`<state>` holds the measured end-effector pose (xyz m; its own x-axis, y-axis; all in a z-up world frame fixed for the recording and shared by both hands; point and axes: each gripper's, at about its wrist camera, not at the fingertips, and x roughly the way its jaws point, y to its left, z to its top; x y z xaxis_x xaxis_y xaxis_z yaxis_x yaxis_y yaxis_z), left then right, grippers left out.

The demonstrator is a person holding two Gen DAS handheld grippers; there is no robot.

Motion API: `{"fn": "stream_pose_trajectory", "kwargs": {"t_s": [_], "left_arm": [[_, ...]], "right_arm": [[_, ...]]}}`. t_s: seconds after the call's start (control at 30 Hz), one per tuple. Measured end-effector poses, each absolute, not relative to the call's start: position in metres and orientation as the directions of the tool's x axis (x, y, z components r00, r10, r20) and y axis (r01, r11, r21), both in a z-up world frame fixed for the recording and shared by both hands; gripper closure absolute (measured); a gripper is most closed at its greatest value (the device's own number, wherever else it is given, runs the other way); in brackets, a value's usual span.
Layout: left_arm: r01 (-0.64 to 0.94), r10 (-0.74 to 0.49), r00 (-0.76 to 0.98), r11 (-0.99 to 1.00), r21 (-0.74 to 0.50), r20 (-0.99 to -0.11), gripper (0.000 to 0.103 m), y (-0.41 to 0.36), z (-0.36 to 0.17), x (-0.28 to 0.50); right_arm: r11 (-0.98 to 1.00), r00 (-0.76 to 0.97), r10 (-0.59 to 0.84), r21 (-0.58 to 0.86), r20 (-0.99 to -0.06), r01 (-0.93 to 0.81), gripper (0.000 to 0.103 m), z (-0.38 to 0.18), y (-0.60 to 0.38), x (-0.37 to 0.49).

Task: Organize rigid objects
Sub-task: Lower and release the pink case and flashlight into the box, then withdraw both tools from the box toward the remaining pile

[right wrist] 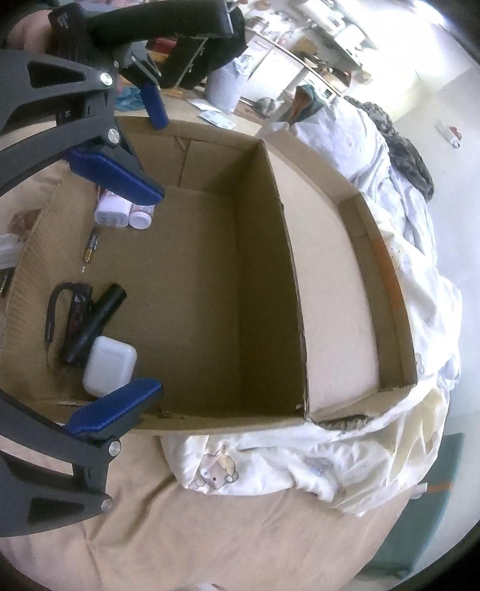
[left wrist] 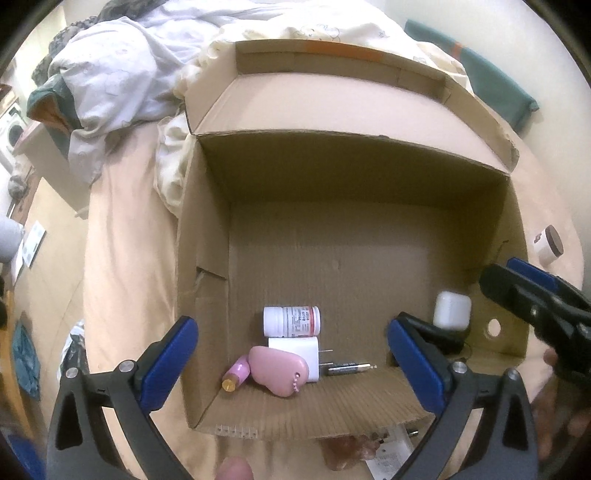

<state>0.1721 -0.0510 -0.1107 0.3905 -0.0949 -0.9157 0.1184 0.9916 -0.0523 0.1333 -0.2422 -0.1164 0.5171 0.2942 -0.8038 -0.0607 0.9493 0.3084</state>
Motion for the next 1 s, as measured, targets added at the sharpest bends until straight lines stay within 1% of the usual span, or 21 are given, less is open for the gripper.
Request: {"fn": "stream_pose_trajectory", "kwargs": {"t_s": [0.1, 0.23, 0.37, 0.47, 0.6, 0.73, 0.87, 1.0], "left_arm": [[0.116, -0.107, 0.390, 0.991, -0.066, -0.915, 0.001, -0.049, -0.108, 0.171], [0.112, -0.119, 0.413, 0.990, -0.080, -0.903, 0.001, -0.042, -0.095, 0.166], [0.123, -0.111, 0.423, 0.990, -0.064, -0.900, 0.001, -0.034, -0.081, 0.161], [0.106, -0.085, 0.439, 0.994, -0.043, -0.895, 0.001, -0.026, -0.068, 0.157], [0.085, -0.095, 0.448, 0.994, -0.064, -0.889, 0.001, -0.017, -0.049, 0.147], [0.084, -0.095, 0.459, 0.994, -0.063, -0.883, 0.001, -0.012, -0.036, 0.131], [0.088, -0.107, 0.445, 0.993, -0.075, -0.889, 0.001, -0.008, -0.036, 0.108], [0.078, -0.095, 0.429, 0.995, -0.068, -0.898, 0.001, -0.004, -0.048, 0.089]], "right_arm": [[0.945, 0.533, 0.300, 0.321, -0.791, -0.055, 0.000, -0.113, -0.240, 0.130], [0.943, 0.547, 0.314, 0.324, -0.776, -0.082, 0.000, -0.104, -0.236, 0.121], [0.942, 0.549, 0.322, 0.319, -0.771, -0.104, 0.000, -0.092, -0.235, 0.111], [0.932, 0.538, 0.345, 0.348, -0.769, -0.100, 0.000, -0.084, -0.238, 0.107], [0.904, 0.530, 0.408, 0.410, -0.743, -0.120, 0.000, -0.076, -0.239, 0.098], [0.909, 0.531, 0.400, 0.396, -0.747, -0.128, 0.000, -0.072, -0.239, 0.085], [0.904, 0.519, 0.410, 0.411, -0.750, -0.121, 0.000, -0.073, -0.240, 0.068], [0.913, 0.521, 0.390, 0.394, -0.759, -0.109, 0.000, -0.081, -0.245, 0.050]]}}
